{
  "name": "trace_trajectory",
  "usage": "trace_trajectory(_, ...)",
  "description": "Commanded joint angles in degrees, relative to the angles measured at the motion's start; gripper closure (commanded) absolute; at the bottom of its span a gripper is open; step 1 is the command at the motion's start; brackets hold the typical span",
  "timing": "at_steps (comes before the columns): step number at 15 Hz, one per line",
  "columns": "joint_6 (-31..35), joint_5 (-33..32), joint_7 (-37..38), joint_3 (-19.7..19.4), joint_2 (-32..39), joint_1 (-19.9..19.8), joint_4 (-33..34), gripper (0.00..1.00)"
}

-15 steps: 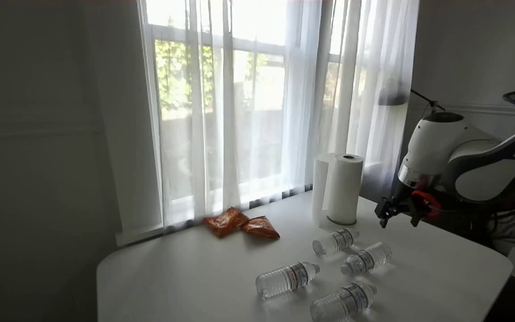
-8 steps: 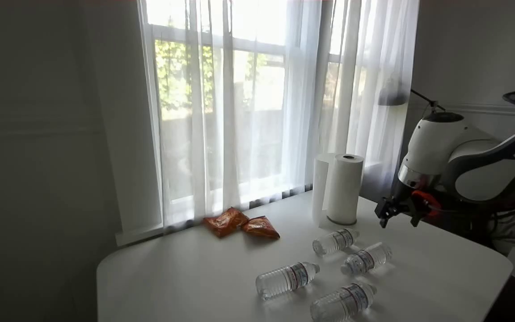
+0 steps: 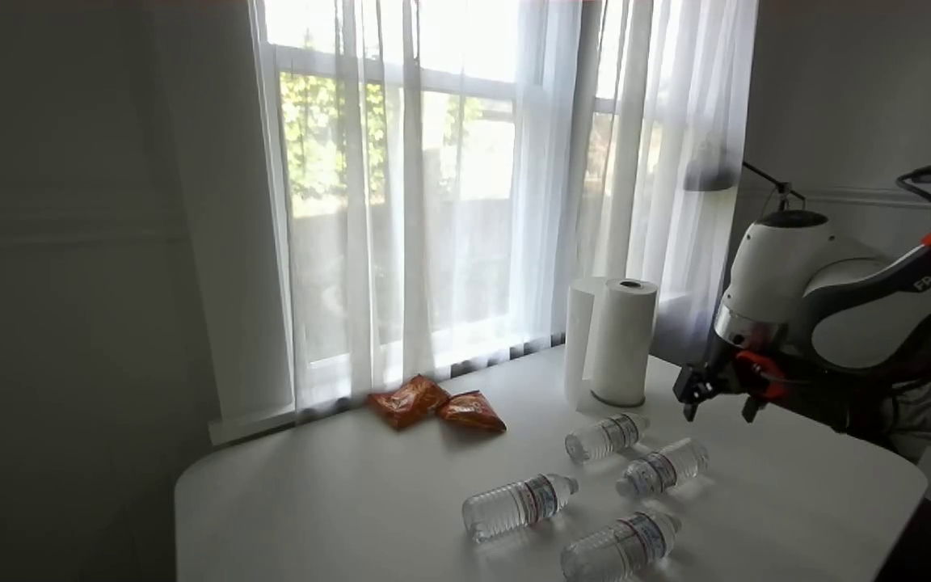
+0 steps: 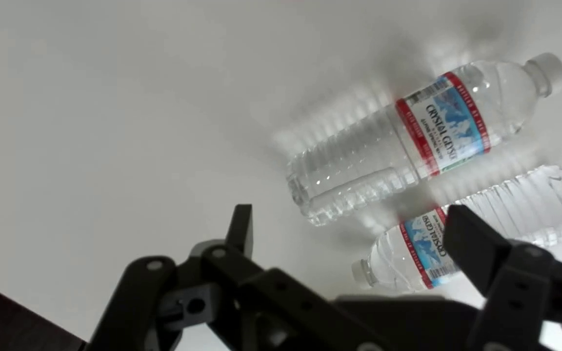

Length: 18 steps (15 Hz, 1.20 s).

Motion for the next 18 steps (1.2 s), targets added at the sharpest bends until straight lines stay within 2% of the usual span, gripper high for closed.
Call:
trace_trajectory(1,-2.5,9.3,6.7,4.4,1.3,1.3,0.3,0.0)
trace_trajectory(8,0.2,30.9,13.9,7.0,5.2,8.3,0.0,0.0)
trace_trajectory(9,3.0,26.7,18.8,8.8,6.7,6.6,-0.2,0.0)
trace_trajectory(10,-0.6,27.2,13.3,7.1,4.1,7.1,0.0,0.0)
trace_trajectory(15,-0.2,27.1,13.8,7.2,4.9,7.2,0.0,0.0)
trace_trajectory(18,0.5,32.5,14.4,7.0,5.8,8.6,0.0,0.0)
